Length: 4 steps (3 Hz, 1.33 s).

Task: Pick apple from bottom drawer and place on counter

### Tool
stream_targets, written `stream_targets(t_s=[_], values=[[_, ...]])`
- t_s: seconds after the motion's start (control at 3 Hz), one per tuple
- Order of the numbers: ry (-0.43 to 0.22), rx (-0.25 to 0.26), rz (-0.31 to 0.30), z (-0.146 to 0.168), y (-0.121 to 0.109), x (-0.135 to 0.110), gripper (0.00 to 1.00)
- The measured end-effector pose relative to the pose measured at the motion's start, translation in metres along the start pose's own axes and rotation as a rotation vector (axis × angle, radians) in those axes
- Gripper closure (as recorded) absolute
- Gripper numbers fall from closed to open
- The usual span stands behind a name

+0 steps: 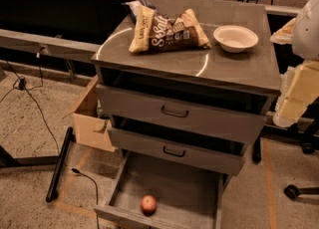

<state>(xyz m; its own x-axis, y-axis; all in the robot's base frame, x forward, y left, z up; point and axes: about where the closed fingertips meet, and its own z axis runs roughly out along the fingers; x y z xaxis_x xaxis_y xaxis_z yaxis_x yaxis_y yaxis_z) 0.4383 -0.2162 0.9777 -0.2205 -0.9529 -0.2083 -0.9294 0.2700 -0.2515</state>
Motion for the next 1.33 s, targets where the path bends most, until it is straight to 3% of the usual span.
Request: stream_targets(t_s=[0.33,0.67,1.0,1.33], values=[[0.000,0.000,0.000,0.000,0.000,0.000,0.00],[-0.059,0.005,-0.041,0.005,0.007,-0.006,0.00],[-0.163,-0.013,0.006,0.033,0.032,-0.016,0.00],[-0.295,-0.094,0.060,0.109,0.067,-0.020,0.00]])
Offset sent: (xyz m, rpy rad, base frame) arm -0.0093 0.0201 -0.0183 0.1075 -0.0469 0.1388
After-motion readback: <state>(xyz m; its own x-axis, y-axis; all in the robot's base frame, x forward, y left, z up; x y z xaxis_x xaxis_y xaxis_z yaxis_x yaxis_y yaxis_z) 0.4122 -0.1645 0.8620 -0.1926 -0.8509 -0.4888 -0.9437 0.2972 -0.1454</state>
